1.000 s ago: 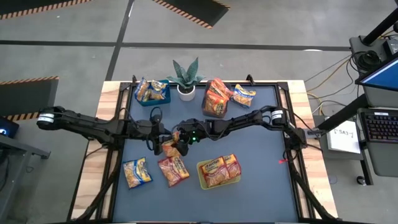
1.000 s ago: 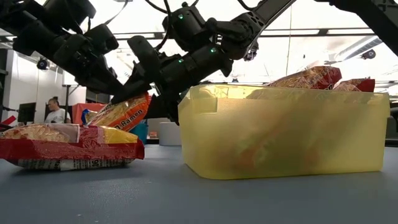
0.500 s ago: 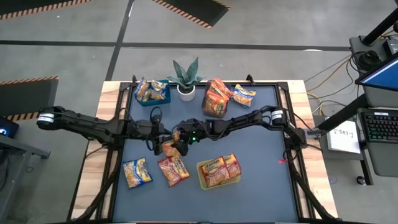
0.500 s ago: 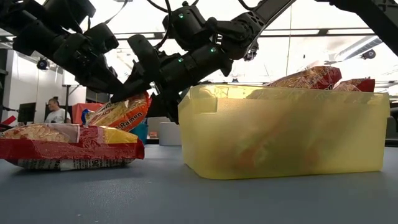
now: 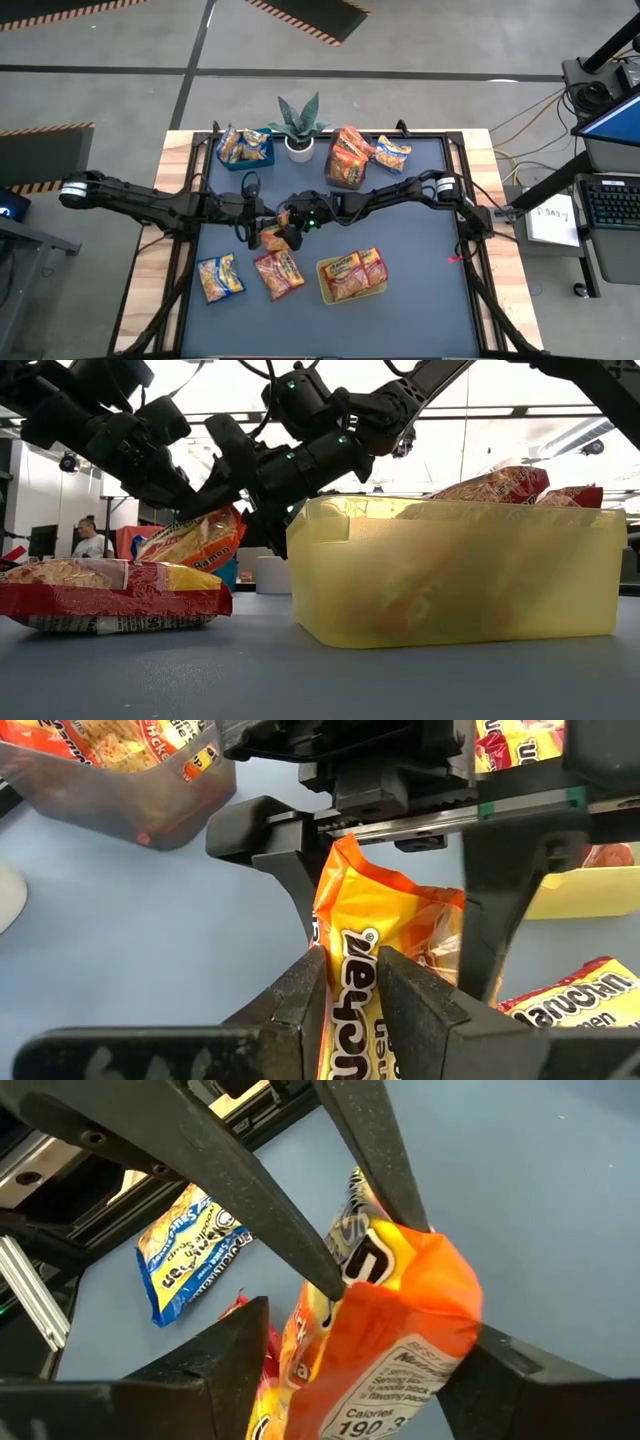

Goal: Sort Maruchan noodles
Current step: Put the orange bag into the black bin

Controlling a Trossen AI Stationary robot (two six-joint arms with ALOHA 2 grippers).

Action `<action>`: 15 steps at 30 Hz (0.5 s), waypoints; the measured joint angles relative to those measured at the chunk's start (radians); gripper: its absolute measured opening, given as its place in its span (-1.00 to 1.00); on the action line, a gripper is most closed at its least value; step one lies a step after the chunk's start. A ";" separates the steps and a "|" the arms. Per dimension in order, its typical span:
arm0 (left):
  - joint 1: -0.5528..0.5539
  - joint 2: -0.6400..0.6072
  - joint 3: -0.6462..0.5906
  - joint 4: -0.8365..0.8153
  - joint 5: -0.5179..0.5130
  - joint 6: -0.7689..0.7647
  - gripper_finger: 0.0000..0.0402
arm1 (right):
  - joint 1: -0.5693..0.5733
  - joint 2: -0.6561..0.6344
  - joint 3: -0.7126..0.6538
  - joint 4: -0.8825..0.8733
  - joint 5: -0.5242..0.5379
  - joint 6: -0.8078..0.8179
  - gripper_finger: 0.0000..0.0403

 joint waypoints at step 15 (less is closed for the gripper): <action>0.000 -0.038 0.047 -0.035 -0.007 0.066 -0.63 | -0.004 -0.009 -0.001 -0.033 -0.013 -0.023 -0.51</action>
